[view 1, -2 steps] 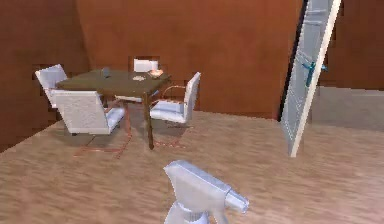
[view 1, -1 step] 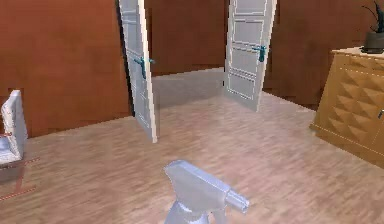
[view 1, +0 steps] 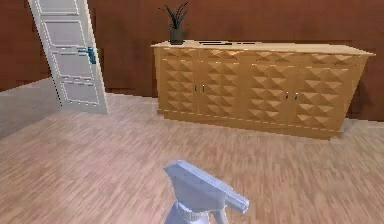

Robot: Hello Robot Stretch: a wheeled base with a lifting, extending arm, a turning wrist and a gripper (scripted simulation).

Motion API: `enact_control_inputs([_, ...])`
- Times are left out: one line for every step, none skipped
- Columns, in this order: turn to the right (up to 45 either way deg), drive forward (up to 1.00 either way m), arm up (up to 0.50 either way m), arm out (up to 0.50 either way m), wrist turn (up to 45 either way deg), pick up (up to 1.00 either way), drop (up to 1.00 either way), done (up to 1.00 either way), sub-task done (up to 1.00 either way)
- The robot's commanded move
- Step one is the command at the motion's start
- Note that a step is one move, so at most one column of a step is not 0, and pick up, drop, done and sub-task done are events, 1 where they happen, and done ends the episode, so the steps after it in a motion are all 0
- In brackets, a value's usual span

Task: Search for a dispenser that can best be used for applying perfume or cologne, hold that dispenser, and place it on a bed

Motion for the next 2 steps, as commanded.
enact_control_inputs([6.0,0.0,0.0,0.0,0.0,0.0,0.0,0.0,0.0])
enact_control_inputs([0.0,0.05,0.0,0.0,0.0,0.0,0.0,0.0,0.0])
